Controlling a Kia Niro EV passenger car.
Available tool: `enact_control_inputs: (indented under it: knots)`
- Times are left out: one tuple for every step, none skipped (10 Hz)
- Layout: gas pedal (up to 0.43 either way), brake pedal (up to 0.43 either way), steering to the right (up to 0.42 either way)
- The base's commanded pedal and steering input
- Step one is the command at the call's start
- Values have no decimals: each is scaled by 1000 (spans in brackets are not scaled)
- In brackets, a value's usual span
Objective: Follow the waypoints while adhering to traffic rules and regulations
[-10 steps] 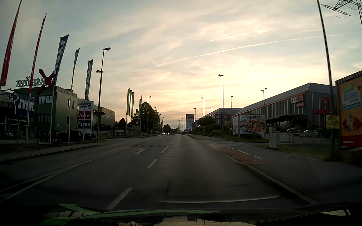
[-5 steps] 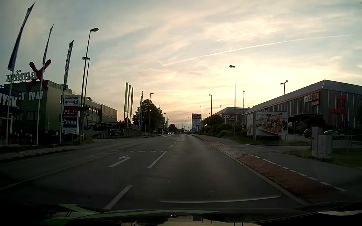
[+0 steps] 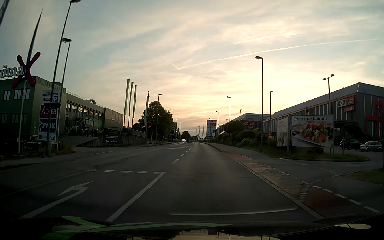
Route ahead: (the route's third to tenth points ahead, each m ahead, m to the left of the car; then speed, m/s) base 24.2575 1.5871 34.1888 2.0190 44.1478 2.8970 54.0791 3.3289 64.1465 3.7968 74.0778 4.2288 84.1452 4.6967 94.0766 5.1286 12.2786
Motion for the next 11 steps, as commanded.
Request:
enact_control_inputs:
  knots:
    - [228,0,-7]
    - [228,0,-7]
    - [228,0,-7]
    - [228,0,-7]
    - [228,0,-7]
    - [228,0,-7]
    - [228,0,-7]
    - [228,0,-6]
    - [228,0,-6]
    - [228,0,-6]
    - [228,0,-6]
